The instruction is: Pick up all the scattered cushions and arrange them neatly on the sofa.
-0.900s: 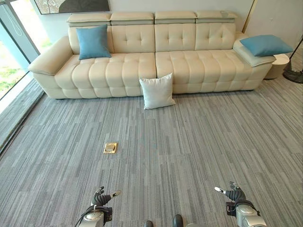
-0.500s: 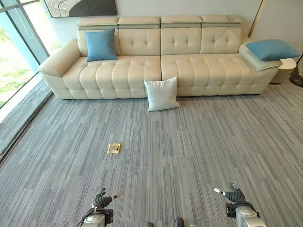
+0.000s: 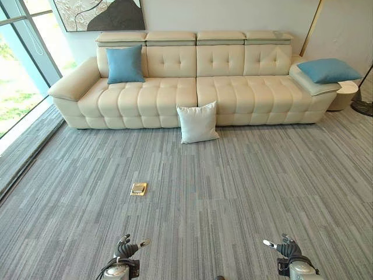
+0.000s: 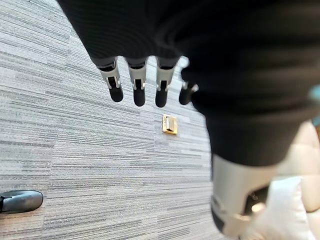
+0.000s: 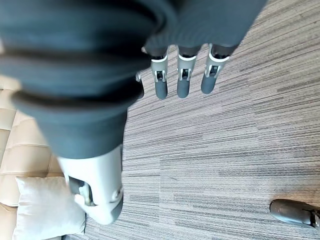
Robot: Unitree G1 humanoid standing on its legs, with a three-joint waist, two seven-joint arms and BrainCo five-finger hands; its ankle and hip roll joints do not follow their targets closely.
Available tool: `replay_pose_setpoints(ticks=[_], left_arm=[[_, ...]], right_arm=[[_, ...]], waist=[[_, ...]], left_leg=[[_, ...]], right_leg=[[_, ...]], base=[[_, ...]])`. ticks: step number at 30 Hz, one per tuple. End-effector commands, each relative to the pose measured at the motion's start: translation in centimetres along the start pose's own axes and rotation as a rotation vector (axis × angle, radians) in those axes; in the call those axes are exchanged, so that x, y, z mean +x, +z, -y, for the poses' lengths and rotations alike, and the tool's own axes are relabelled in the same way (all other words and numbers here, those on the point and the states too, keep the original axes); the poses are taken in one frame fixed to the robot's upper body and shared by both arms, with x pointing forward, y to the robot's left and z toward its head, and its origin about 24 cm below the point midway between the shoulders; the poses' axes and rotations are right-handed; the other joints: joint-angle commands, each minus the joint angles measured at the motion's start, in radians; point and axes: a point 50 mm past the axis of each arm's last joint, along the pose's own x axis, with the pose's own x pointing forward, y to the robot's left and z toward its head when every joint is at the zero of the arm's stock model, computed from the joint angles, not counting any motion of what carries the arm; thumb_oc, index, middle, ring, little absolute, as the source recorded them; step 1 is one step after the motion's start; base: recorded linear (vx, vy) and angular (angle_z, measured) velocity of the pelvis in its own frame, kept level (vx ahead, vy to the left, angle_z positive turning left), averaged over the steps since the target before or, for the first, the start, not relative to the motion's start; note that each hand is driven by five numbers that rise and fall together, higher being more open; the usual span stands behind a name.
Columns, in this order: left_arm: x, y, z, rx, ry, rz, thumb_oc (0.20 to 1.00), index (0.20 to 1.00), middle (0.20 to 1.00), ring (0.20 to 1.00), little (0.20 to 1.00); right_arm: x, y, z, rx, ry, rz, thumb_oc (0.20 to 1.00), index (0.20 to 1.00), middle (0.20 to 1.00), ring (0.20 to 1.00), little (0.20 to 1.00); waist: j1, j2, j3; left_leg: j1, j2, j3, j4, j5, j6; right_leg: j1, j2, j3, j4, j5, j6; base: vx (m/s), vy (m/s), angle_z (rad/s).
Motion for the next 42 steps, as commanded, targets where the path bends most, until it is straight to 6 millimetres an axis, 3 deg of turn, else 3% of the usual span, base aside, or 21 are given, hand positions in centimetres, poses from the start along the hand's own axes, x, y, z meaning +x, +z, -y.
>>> replay_pose_setpoints(ticks=[1, 17, 28, 33, 34, 38, 42], left_arm=[[0.6, 1.8, 0.5, -0.021, -0.004, 0.041, 1.0, 1.0, 1.0, 1.0, 1.0], [0.7, 1.4, 0.7, -0.043, -0.013, 0.015, 1.0, 1.0, 1.0, 1.0, 1.0], [0.8, 1.1, 0.5, -0.06, -0.002, -0.009, 1.0, 1.0, 1.0, 1.0, 1.0], [0.9, 1.2, 0.0, -0.07, 0.013, -0.014, 1.0, 1.0, 1.0, 1.0, 1.0], [0.9, 1.3, 0.0, -0.064, 0.015, -0.015, 1.0, 1.0, 1.0, 1.0, 1.0], [1.0, 2.0, 0.5, -0.061, -0.003, 0.011, 1.0, 1.0, 1.0, 1.0, 1.0], [1.1, 2.8, 1.1, -0.081, -0.019, 0.033, 1.0, 1.0, 1.0, 1.0, 1.0]], right_arm=[[0.7, 2.1, 0.2, -0.005, -0.017, 0.049, 1.0, 1.0, 1.0, 1.0, 1.0], [0.7, 1.5, -0.7, -0.002, 0.001, 0.011, 1.0, 1.0, 1.0, 1.0, 1.0], [0.7, 2.2, -1.3, -0.015, 0.023, 0.024, 1.0, 1.0, 1.0, 1.0, 1.0], [0.8, 2.7, -1.7, -0.022, 0.037, 0.039, 1.0, 1.0, 1.0, 1.0, 1.0], [0.7, 2.9, -1.9, -0.018, 0.044, 0.049, 1.0, 1.0, 1.0, 1.0, 1.0], [0.6, 3.4, -2.3, -0.037, 0.058, 0.076, 1.0, 1.0, 1.0, 1.0, 1.0], [0.7, 3.4, -2.4, -0.049, 0.058, 0.07, 1.0, 1.0, 1.0, 1.0, 1.0]], waist=[[0.009, -0.001, 0.025], [0.003, -0.003, 0.028], [0.005, -0.008, 0.057], [0.007, -0.003, 0.088], [0.004, 0.001, 0.1], [0.004, 0.01, 0.138], [0.015, 0.019, 0.147]], left_leg=[[0.027, -0.009, 0.022, 0.001, -0.108, -0.036], [0.018, -0.009, 0.024, 0.001, -0.11, -0.036], [-0.023, -0.023, 0.019, 0.001, -0.111, -0.011], [-0.036, -0.028, 0.009, 0.001, -0.109, 0.014], [-0.034, -0.035, 0.005, 0.001, -0.114, 0.027], [-0.009, -0.05, 0.023, 0.001, -0.134, 0.048], [0.036, -0.044, 0.051, 0.001, -0.165, 0.036]], right_leg=[[0.057, -0.012, 0.004, 0.002, -0.195, 0.055], [0.045, -0.012, 0.005, 0.002, -0.192, 0.058], [0.015, -0.026, 0.005, 0.004, -0.176, 0.06], [-0.085, -0.036, 0.011, 0.191, -0.228, 0.067], [-0.148, -0.049, 0.003, 0.317, -0.225, 0.079], [-0.278, -0.09, -0.013, 0.569, -0.17, 0.093], [-0.328, -0.071, -0.058, 0.403, -0.147, 0.093]], base=[[0.0, 0.0, 0.0], [0.0, 0.003, 0.0], [0.03, 0.062, 0.0], [0.04, 0.143, 0.0], [0.03, 0.152, -0.04], [0.06, 0.152, -0.01], [0.16, 0.013, -0.1]])
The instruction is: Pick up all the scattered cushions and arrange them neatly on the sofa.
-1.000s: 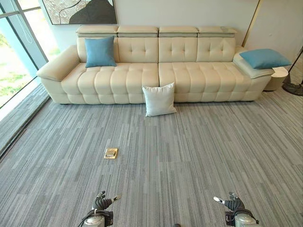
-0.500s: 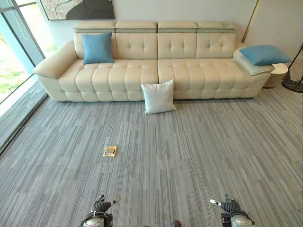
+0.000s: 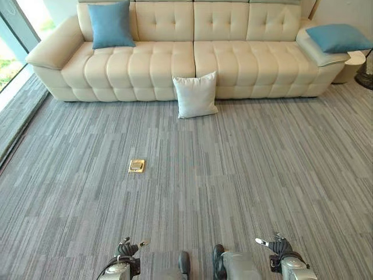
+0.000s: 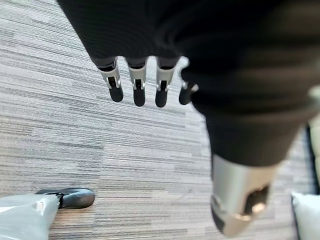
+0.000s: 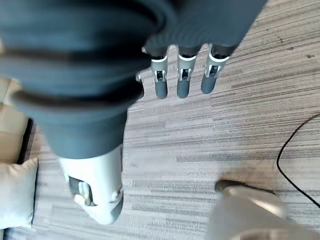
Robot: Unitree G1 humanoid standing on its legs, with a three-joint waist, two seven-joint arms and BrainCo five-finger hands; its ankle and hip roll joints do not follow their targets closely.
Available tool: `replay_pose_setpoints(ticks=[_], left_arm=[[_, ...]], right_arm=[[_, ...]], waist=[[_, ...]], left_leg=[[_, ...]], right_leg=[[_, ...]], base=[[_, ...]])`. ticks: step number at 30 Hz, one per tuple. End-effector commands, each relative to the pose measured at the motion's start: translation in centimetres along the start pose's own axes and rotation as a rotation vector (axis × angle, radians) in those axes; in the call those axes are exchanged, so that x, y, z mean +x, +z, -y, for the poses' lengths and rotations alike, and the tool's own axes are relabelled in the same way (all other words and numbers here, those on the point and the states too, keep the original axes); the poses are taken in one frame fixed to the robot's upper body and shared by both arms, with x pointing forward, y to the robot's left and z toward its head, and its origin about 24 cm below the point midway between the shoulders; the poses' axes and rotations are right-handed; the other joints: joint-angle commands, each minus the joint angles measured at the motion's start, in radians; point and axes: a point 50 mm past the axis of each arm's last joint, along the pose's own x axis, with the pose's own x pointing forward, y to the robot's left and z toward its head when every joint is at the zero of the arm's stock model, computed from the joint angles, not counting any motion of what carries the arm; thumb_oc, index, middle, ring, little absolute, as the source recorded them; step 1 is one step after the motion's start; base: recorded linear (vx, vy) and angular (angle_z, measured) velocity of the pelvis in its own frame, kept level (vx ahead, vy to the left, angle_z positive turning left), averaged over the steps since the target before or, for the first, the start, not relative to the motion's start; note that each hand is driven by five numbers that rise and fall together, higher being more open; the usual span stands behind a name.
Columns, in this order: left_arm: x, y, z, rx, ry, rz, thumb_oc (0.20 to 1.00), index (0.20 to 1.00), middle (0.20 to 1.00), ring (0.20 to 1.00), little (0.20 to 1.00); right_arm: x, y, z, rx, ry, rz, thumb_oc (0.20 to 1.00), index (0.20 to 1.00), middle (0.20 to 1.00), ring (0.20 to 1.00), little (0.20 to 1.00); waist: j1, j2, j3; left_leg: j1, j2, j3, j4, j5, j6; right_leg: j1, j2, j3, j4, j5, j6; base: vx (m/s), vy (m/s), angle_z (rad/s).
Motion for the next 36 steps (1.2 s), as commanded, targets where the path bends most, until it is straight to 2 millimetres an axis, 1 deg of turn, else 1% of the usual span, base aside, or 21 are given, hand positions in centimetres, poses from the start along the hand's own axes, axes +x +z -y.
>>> replay_pose_setpoints(ticks=[1, 2, 5, 8, 10, 11, 13, 14, 16, 17, 19, 21, 23, 24, 26, 27, 28, 30, 31, 32, 36], left_arm=[[0.2, 2.7, 0.9, -0.022, -0.029, 0.099, 1.0, 1.0, 1.0, 1.0, 1.0], [0.2, 3.2, 1.2, -0.027, -0.042, 0.11, 1.0, 1.0, 1.0, 1.0, 1.0], [0.3, 3.6, 1.4, -0.019, -0.053, 0.125, 1.0, 1.0, 1.0, 1.0, 1.0], [0.2, 3.8, 1.6, -0.024, -0.061, 0.136, 1.0, 1.0, 1.0, 1.0, 1.0], [0.2, 3.5, 1.6, -0.028, -0.061, 0.128, 1.0, 1.0, 1.0, 1.0, 1.0], [0.1, 2.7, 1.8, -0.057, -0.063, 0.099, 1.0, 1.0, 1.0, 1.0, 1.0], [0.0, 2.4, 2.0, -0.063, -0.068, 0.088, 1.0, 1.0, 1.0, 1.0, 1.0], [0.0, 2.1, 2.2, -0.059, -0.074, 0.079, 1.0, 1.0, 1.0, 1.0, 1.0], [-0.1, 2.1, 2.3, -0.057, -0.078, 0.079, 1.0, 1.0, 1.0, 1.0, 1.0], [-0.1, 2.3, 2.4, -0.059, -0.084, 0.091, 1.0, 1.0, 1.0, 1.0, 1.0], [-0.1, 2.3, 2.5, -0.056, -0.089, 0.091, 1.0, 1.0, 1.0, 1.0, 1.0], [-0.1, 2.3, 2.3, -0.06, -0.083, 0.088, 1.0, 1.0, 1.0, 1.0, 1.0], [-0.1, 2.0, 2.3, -0.046, -0.081, 0.073, 1.0, 1.0, 1.0, 1.0, 1.0], [-0.1, 2.0, 2.3, -0.046, -0.081, 0.073, 1.0, 1.0, 1.0, 1.0, 1.0], [-0.1, 1.7, 2.1, -0.033, -0.078, 0.064, 1.0, 1.0, 1.0, 1.0, 1.0], [-0.1, 1.7, 2.1, -0.033, -0.078, 0.064, 1.0, 1.0, 1.0, 1.0, 1.0], [-0.2, 1.3, 2.1, -0.027, -0.075, 0.055, 1.0, 1.0, 1.0, 1.0, 1.0], [-0.3, 0.9, 2.0, -0.016, -0.071, 0.045, 1.0, 1.0, 1.0, 1.0, 1.0], [-0.3, 0.9, 2.0, -0.016, -0.071, 0.044, 1.0, 1.0, 1.0, 1.0, 1.0], [-0.3, 0.7, 2.0, -0.006, -0.073, 0.035, 1.0, 1.0, 1.0, 1.0, 1.0], [-0.3, -0.3, 1.5, -0.01, -0.051, -0.002, 1.0, 1.0, 1.0, 1.0, 1.0]], right_arm=[[0.5, 2.8, 0.1, -0.035, -0.002, 0.085, 1.0, 1.0, 1.0, 1.0, 1.0], [0.5, 3.0, 0.0, -0.038, 0.001, 0.089, 1.0, 1.0, 1.0, 1.0, 1.0], [0.5, 2.5, 0.1, -0.036, -0.004, 0.072, 1.0, 1.0, 1.0, 1.0, 1.0], [0.4, 1.3, 0.6, -0.038, -0.012, 0.038, 1.0, 1.0, 1.0, 1.0, 1.0], [0.3, 0.7, 0.9, -0.042, -0.019, 0.02, 1.0, 1.0, 1.0, 1.0, 1.0], [0.2, -0.1, 1.2, -0.04, -0.026, -0.011, 1.0, 1.0, 1.0, 1.0, 1.0], [0.2, -0.3, 1.5, -0.036, -0.031, -0.018, 1.0, 1.0, 1.0, 1.0, 1.0], [0.2, -0.5, 1.8, -0.02, -0.04, -0.021, 1.0, 1.0, 1.0, 1.0, 1.0], [0.2, -0.7, 2.1, -0.017, -0.047, -0.028, 1.0, 1.0, 1.0, 1.0, 1.0], [0.2, -0.6, 2.4, -0.005, -0.057, -0.024, 1.0, 1.0, 1.0, 1.0, 1.0], [0.2, -0.6, 2.6, -0.007, -0.062, -0.025, 1.0, 1.0, 1.0, 1.0, 1.0], [0.2, -0.7, 2.9, -0.011, -0.074, -0.034, 1.0, 1.0, 1.0, 1.0, 1.0], [0.2, -1.1, 2.8, -0.009, -0.074, -0.052, 1.0, 1.0, 1.0, 1.0, 1.0], [0.2, -1.1, 2.8, -0.009, -0.074, -0.052, 1.0, 1.0, 1.0, 1.0, 1.0], [0.2, -1.5, 2.6, -0.024, -0.068, -0.063, 1.0, 1.0, 1.0, 1.0, 1.0], [0.1, -1.5, 2.6, -0.024, -0.068, -0.063, 1.0, 1.0, 1.0, 1.0, 1.0], [0.1, -1.6, 2.5, -0.044, -0.062, -0.063, 1.0, 1.0, 1.0, 1.0, 1.0], [0.0, -1.7, 2.4, -0.074, -0.053, -0.064, 1.0, 1.0, 1.0, 1.0, 1.0], [0.0, -1.7, 2.4, -0.074, -0.053, -0.064, 1.0, 1.0, 1.0, 1.0, 1.0], [0.0, -1.8, 2.4, -0.096, -0.052, -0.064, 1.0, 1.0, 1.0, 1.0, 1.0], [0.0, -2.1, 2.4, -0.129, -0.043, -0.083, 1.0, 1.0, 1.0, 1.0, 1.0]], waist=[[0.01, 0.019, 0.021], [0.002, 0.013, 0.028], [-0.017, 0.003, 0.02], [-0.028, 0.001, -0.007], [-0.032, 0.008, -0.021], [-0.036, 0.024, -0.043], [-0.038, 0.031, -0.047], [-0.045, 0.043, -0.052], [-0.045, 0.044, -0.05], [-0.044, 0.041, -0.033], [-0.042, 0.039, -0.022], [-0.027, 0.02, 0.004], [-0.017, 0.0, 0.015], [-0.017, 0.0, 0.015], [-0.01, -0.022, 0.016], [-0.01, -0.022, 0.016], [-0.006, -0.023, 0.012], [-0.009, -0.015, 0.004], [-0.01, -0.016, 0.004], [-0.014, -0.012, 0.004], [-0.006, -0.01, -0.008]], left_leg=[[0.104, -0.028, 0.03, -0.005, -0.168, -0.03], [0.131, -0.031, 0.026, -0.005, -0.18, -0.042], [0.167, -0.034, 0.028, -0.005, -0.199, -0.065], [0.215, -0.032, 0.007, -0.005, -0.226, -0.078], [0.238, -0.022, -0.001, -0.005, -0.215, -0.084], [0.253, 0.001, -0.012, 0.018, -0.157, -0.102], [0.243, 0.009, -0.014, 0.062, -0.13, -0.114], [0.213, 0.026, -0.006, 0.183, -0.063, -0.153], [0.189, 0.028, 0.0, 0.251, -0.033, -0.173], [0.111, 0.033, 0.011, 0.437, 0.04, -0.212], [0.068, 0.034, 0.012, 0.513, 0.044, -0.22], [-0.014, 0.06, 0.045, 0.609, 0.027, -0.184], [-0.093, 0.053, 0.055, 0.576, -0.036, -0.149], [-0.092, 0.053, 0.055, 0.578, -0.038, -0.149], [-0.138, 0.036, 0.057, 0.407, -0.098, -0.114], [-0.138, 0.036, 0.057, 0.406, -0.098, -0.114], [-0.139, 0.034, 0.026, 0.213, -0.072, -0.114], [-0.148, 0.049, -0.012, 0.062, 0.028, -0.135], [-0.143, 0.048, -0.013, 0.054, 0.032, -0.135], [-0.205, 0.054, -0.031, -0.005, 0.046, -0.161], [-0.244, 0.069, -0.013, -0.005, 0.077, -0.192]], right_leg=[[0.026, 0.011, -0.02, -0.061, 0.006, 0.024], [0.027, 0.042, -0.016, -0.245, 0.068, 0.047], [0.028, 0.077, -0.015, -0.451, 0.123, 0.073], [0.057, 0.084, -0.036, -0.45, 0.129, 0.064], [0.071, 0.09, -0.043, -0.441, 0.123, 0.052], [0.103, 0.105, -0.042, -0.429, 0.113, 0.025], [0.12, 0.107, -0.052, -0.426, 0.103, 0.017], [0.156, 0.112, -0.067, -0.409, 0.063, -0.009], [0.177, 0.111, -0.072, -0.412, 0.048, -0.019], [0.222, 0.112, -0.07, -0.402, 0.007, -0.047], [0.239, 0.11, -0.069, -0.4, -0.001, -0.056], [0.281, 0.107, -0.046, -0.384, -0.043, -0.085], [0.31, 0.092, -0.039, -0.388, -0.056, -0.088], [0.311, 0.092, -0.039, -0.387, -0.058, -0.087], [0.353, 0.072, -0.032, -0.404, -0.073, -0.077], [0.353, 0.072, -0.032, -0.404, -0.073, -0.077], [0.374, 0.07, -0.031, -0.404, -0.089, -0.072], [0.394, 0.08, -0.035, -0.409, -0.102, -0.076], [0.395, 0.08, -0.035, -0.41, -0.102, -0.076], [0.419, 0.078, -0.035, -0.416, -0.114, -0.073], [0.484, 0.067, -0.01, -0.433, -0.122, -0.052]], base=[[0.25, -0.084, -0.24], [0.29, -0.111, -0.04], [0.36, -0.13, -0.11], [0.48, -0.163, 0.18], [0.47, -0.156, 0.44], [0.46, -0.163, 0.58], [0.44, -0.179, 0.29], [0.41, -0.197, -0.01], [0.39, -0.2, 0.17], [0.31, -0.187, 0.06], [0.22, -0.138, 0.1], [0.31, -0.195, -0.1], [0.25, -0.14, -0.22], [0.27, -0.069, -0.01], [0.31, -0.029, -0.06], [0.31, 0.035, -0.17], [0.31, 0.046, -0.22], [0.31, 0.056, -0.16], [0.3, 0.106, 0.07], [0.33, 0.14, 0.09], [0.38, 0.183, -0.16]])
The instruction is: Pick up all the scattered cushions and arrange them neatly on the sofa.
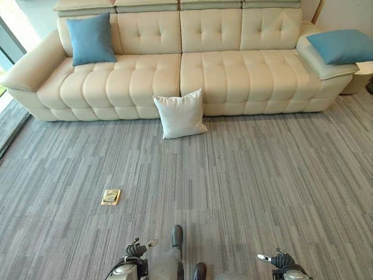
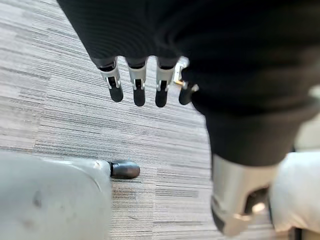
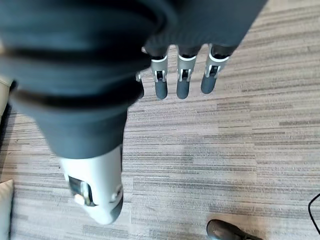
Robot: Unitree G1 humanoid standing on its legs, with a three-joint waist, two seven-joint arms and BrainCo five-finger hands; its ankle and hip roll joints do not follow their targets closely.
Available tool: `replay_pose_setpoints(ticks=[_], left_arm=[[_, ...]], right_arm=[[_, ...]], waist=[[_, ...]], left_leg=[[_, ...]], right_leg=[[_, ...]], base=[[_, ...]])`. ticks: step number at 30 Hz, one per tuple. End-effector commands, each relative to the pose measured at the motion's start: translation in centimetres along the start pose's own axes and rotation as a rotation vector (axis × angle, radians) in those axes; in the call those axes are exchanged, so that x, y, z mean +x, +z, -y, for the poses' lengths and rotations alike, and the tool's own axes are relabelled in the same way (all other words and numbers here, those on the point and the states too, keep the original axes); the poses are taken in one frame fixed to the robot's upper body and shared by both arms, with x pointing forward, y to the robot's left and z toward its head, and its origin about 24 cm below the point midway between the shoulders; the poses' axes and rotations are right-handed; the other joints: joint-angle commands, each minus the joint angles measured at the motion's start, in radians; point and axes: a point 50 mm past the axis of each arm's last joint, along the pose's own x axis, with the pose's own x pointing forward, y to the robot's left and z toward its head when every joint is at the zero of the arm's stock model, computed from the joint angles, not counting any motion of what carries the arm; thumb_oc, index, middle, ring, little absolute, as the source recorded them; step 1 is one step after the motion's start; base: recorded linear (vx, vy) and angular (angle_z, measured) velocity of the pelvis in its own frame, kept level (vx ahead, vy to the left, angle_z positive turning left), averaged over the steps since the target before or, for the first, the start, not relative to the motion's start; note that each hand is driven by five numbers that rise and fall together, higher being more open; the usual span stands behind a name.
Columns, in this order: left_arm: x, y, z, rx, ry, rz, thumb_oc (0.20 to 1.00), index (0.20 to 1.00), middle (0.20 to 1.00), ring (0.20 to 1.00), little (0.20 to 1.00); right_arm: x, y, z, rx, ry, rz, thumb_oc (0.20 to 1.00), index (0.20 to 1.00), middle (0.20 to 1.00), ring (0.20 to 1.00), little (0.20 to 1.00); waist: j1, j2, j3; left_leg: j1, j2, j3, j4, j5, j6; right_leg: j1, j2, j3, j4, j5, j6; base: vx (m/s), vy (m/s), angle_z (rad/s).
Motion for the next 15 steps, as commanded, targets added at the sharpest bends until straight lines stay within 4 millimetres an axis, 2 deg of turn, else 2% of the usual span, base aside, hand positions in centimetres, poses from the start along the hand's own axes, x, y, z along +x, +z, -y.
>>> replay_pose_setpoints(ticks=[1, 3, 5, 7, 8, 9, 10, 11, 12, 13, 14, 15], left_arm=[[0.1, 1.3, -0.1, 0.012, 0.007, 0.052, 1.0, 1.0, 1.0, 1.0, 1.0], [0.1, 0.2, -0.7, 0.011, 0.03, 0.012, 1.0, 1.0, 1.0, 1.0, 1.0], [0.2, 0.3, -1.3, 0.028, 0.044, 0.013, 1.0, 1.0, 1.0, 1.0, 1.0], [0.3, 0.6, -1.3, 0.035, 0.041, 0.022, 1.0, 1.0, 1.0, 1.0, 1.0], [0.3, 0.9, -1.3, 0.038, 0.042, 0.028, 1.0, 1.0, 1.0, 1.0, 1.0], [0.3, 0.9, -1.3, 0.038, 0.042, 0.028, 1.0, 1.0, 1.0, 1.0, 1.0], [0.4, 1.7, -1.4, 0.035, 0.045, 0.05, 1.0, 1.0, 1.0, 1.0, 1.0], [0.4, 1.7, -1.4, 0.035, 0.045, 0.05, 1.0, 1.0, 1.0, 1.0, 1.0], [0.5, 2.1, -1.3, 0.034, 0.044, 0.063, 1.0, 1.0, 1.0, 1.0, 1.0], [0.5, 2.9, -1.1, 0.028, 0.035, 0.088, 1.0, 1.0, 1.0, 1.0, 1.0], [0.5, 2.9, -1.1, 0.028, 0.035, 0.088, 1.0, 1.0, 1.0, 1.0, 1.0], [0.5, 3.4, -0.8, 0.026, 0.028, 0.104, 1.0, 1.0, 1.0, 1.0, 1.0]], right_arm=[[0.2, 1.1, 1.6, -0.04, -0.033, 0.049, 1.0, 1.0, 1.0, 1.0, 1.0], [0.2, 1.0, 1.0, -0.057, -0.014, 0.047, 1.0, 1.0, 1.0, 1.0, 1.0], [0.1, 0.8, 0.2, -0.053, 0.017, 0.038, 1.0, 1.0, 1.0, 1.0, 1.0], [0.1, 0.9, -0.4, -0.071, 0.034, 0.036, 1.0, 1.0, 1.0, 1.0, 1.0], [0.1, 1.1, -0.6, -0.072, 0.037, 0.041, 1.0, 1.0, 1.0, 1.0, 1.0], [0.1, 1.1, -0.6, -0.072, 0.037, 0.041, 1.0, 1.0, 1.0, 1.0, 1.0], [0.1, 1.5, -0.8, -0.061, 0.041, 0.053, 1.0, 1.0, 1.0, 1.0, 1.0], [0.1, 1.5, -0.8, -0.061, 0.041, 0.053, 1.0, 1.0, 1.0, 1.0, 1.0], [0.1, 1.7, -0.9, -0.063, 0.042, 0.059, 1.0, 1.0, 1.0, 1.0, 1.0], [0.1, 1.6, -0.9, -0.065, 0.038, 0.056, 1.0, 1.0, 1.0, 1.0, 1.0], [0.1, 1.6, -0.9, -0.065, 0.038, 0.056, 1.0, 1.0, 1.0, 1.0, 1.0], [0.1, 1.6, -0.9, -0.063, 0.037, 0.054, 1.0, 1.0, 1.0, 1.0, 1.0]], waist=[[0.001, 0.059, 0.015], [0.008, 0.055, -0.017], [0.024, 0.03, -0.042], [0.035, 0.017, -0.049], [0.038, 0.011, -0.047], [0.04, 0.01, -0.047], [0.041, 0.008, -0.028], [0.041, 0.008, -0.028], [0.036, 0.012, -0.012], [0.026, 0.025, 0.01], [0.026, 0.025, 0.01], [0.022, 0.036, 0.021]], left_leg=[[0.036, 0.089, -0.024, 0.0, -0.003, -0.064], [0.067, 0.08, -0.001, 0.0, 0.024, -0.044], [0.101, 0.049, 0.023, 0.019, -0.017, 0.007], [0.116, 0.032, 0.032, 0.039, -0.058, 0.039], [0.13, 0.02, 0.036, 0.041, -0.08, 0.055], [0.129, 0.019, 0.038, 0.042, -0.081, 0.056], [0.169, -0.003, 0.048, 0.038, -0.115, 0.089], [0.169, -0.003, 0.049, 0.038, -0.115, 0.089], [0.194, -0.013, 0.052, 0.033, -0.125, 0.102], [0.243, -0.022, 0.048, 0.016, -0.143, 0.115], [0.243, -0.023, 0.048, 0.015, -0.143, 0.115], [0.266, -0.014, 0.046, 0.0, -0.145, 0.113]], right_leg=[[0.08, -0.095, 0.089, 0.022, -0.1, 0.024], [0.114, -0.124, 0.107, 0.028, -0.11, 0.049], [0.099, -0.176, 0.118, 0.115, -0.094, 0.082], [0.052, -0.202, 0.126, 0.23, -0.046, 0.098], [0.017, -0.216, 0.134, 0.317, 0.0, 0.106], [0.014, -0.217, 0.136, 0.321, -0.002, 0.107], [-0.077, -0.249, 0.135, 0.53, 0.095, 0.11], [-0.078, -0.249, 0.135, 0.53, 0.094, 0.11], [-0.117, -0.268, 0.123, 0.613, 0.135, 0.106], [-0.173, -0.277, 0.11, 0.699, 0.123, 0.086], [-0.174, -0.277, 0.11, 0.7, 0.123, 0.086], [-0.231, -0.244, 0.121, 0.709, 0.07, 0.074]], base=[[0.52, 0.29, -0.35], [0.7, 0.428, -0.23], [0.67, 0.448, -0.3], [0.4, 0.318, -0.27], [0.24, 0.209, -0.28], [0.3, 0.332, -0.05], [0.17, 0.216, 0.12], [0.24, 0.325, 0.09], [0.24, 0.289, 0.1], [0.24, 0.288, 0.09], [0.24, 0.231, 0.22], [0.19, 0.11, 0.32]])
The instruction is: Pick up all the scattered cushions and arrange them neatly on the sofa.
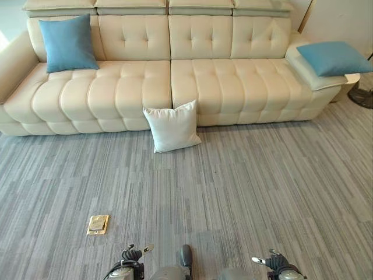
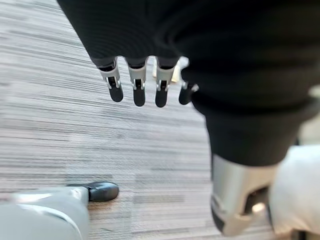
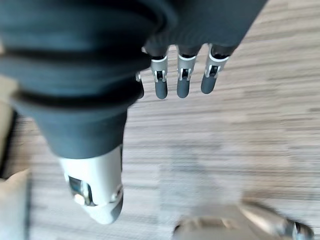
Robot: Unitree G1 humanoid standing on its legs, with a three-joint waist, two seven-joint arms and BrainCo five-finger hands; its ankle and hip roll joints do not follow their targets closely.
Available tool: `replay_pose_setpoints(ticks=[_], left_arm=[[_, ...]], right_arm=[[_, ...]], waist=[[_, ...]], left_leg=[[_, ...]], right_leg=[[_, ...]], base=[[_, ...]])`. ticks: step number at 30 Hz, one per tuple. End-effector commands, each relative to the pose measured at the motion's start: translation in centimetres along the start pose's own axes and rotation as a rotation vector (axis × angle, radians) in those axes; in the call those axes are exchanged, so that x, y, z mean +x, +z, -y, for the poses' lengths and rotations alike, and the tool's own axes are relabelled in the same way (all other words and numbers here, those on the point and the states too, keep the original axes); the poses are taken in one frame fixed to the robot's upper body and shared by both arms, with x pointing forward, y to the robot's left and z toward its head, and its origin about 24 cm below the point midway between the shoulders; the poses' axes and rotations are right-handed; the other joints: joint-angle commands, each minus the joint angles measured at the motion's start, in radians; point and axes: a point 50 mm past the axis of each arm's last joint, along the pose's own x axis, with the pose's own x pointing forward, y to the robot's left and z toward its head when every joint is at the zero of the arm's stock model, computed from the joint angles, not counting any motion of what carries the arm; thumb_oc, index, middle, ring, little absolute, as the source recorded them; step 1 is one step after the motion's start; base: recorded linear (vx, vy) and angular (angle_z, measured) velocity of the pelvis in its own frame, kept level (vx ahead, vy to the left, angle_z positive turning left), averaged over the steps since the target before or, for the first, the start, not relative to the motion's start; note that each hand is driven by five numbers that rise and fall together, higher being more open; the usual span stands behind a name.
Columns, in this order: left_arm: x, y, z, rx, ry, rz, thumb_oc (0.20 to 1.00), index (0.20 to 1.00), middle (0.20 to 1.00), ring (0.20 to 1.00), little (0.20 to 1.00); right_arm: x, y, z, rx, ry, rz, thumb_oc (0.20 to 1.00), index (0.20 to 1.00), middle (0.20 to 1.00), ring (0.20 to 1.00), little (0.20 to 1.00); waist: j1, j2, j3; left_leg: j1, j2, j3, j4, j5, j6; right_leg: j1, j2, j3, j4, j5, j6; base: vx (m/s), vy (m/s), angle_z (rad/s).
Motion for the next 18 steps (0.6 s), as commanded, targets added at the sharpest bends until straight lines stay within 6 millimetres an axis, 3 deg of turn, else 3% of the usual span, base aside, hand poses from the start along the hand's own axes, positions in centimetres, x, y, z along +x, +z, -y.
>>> replay_pose_setpoints(ticks=[1, 3, 6, 8, 10, 13, 16, 18], left_arm=[[0.3, 3.4, -0.2, -0.002, 0.009, 0.116, 1.0, 1.0, 1.0, 1.0, 1.0], [0.3, 3.7, -0.1, -0.014, 0.004, 0.128, 1.0, 1.0, 1.0, 1.0, 1.0], [0.4, 3.8, 0.0, -0.02, 0.004, 0.123, 1.0, 1.0, 1.0, 1.0, 1.0], [0.4, 4.4, 0.0, -0.026, 0.003, 0.14, 1.0, 1.0, 1.0, 1.0, 1.0], [0.4, 4.6, 0.2, -0.02, -0.004, 0.154, 1.0, 1.0, 1.0, 1.0, 1.0], [0.2, 4.2, 0.8, -0.002, -0.028, 0.15, 1.0, 1.0, 1.0, 1.0, 1.0], [0.2, 3.6, 1.0, -0.021, -0.029, 0.133, 1.0, 1.0, 1.0, 1.0, 1.0], [0.1, 3.3, 1.1, -0.026, -0.037, 0.124, 1.0, 1.0, 1.0, 1.0, 1.0]], right_arm=[[0.5, 2.1, 1.2, 0.002, -0.049, 0.044, 1.0, 1.0, 1.0, 1.0, 1.0], [0.5, 1.9, 1.4, 0.013, -0.056, 0.034, 1.0, 1.0, 1.0, 1.0, 1.0], [0.5, 1.4, 1.6, 0.036, -0.068, 0.01, 1.0, 1.0, 1.0, 1.0, 1.0], [0.5, 1.1, 1.8, 0.042, -0.076, 0.0, 1.0, 1.0, 1.0, 1.0, 1.0], [0.5, 0.7, 2.1, 0.051, -0.086, -0.011, 1.0, 1.0, 1.0, 1.0, 1.0], [0.3, -0.3, 2.4, 0.065, -0.094, -0.036, 1.0, 1.0, 1.0, 1.0, 1.0], [0.2, -1.2, 3.0, 0.078, -0.111, -0.064, 1.0, 1.0, 1.0, 1.0, 1.0], [0.2, -1.4, 3.4, 0.088, -0.12, -0.074, 1.0, 1.0, 1.0, 1.0, 1.0]], waist=[[0.012, 0.054, 0.077], [0.011, 0.064, 0.092], [0.002, 0.053, 0.094], [-0.007, 0.044, 0.093], [-0.016, 0.046, 0.085], [-0.027, 0.059, 0.052], [-0.041, 0.089, 0.033], [-0.047, 0.103, 0.029]], left_leg=[[0.093, 0.103, 0.01, -0.025, -0.098, -0.133], [0.122, 0.114, 0.013, -0.025, -0.117, -0.145], [0.162, 0.099, 0.004, -0.025, -0.143, -0.163], [0.179, 0.091, -0.004, -0.025, -0.154, -0.179], [0.203, 0.086, -0.017, -0.025, -0.167, -0.184], [0.266, 0.089, -0.042, -0.025, -0.198, -0.187], [0.283, 0.114, -0.057, 0.064, -0.164, -0.218], [0.244, 0.128, -0.04, 0.226, -0.098, -0.27]], right_leg=[[-0.009, 0.048, 0.032, -0.282, 0.178, 0.026], [-0.027, 0.082, -0.009, -0.432, 0.169, 0.031], [-0.039, 0.173, 0.035, -0.782, 0.264, 0.079], [-0.043, 0.191, 0.038, -0.93, 0.313, 0.106], [-0.065, 0.193, 0.041, -0.937, 0.315, 0.111], [-0.019, 0.192, 0.03, -0.937, 0.332, 0.086], [0.019, 0.201, 0.01, -0.888, 0.309, 0.053], [0.063, 0.199, -0.006, -0.871, 0.275, 0.029]], base=[[0.27, 0.121, 0.47], [0.26, 0.023, 0.22], [0.3, -0.048, -0.01], [0.34, -0.063, -0.01], [0.38, -0.058, 0.29], [0.53, -0.112, 0.43], [0.5, -0.139, 0.28], [0.41, -0.145, 0.31]])
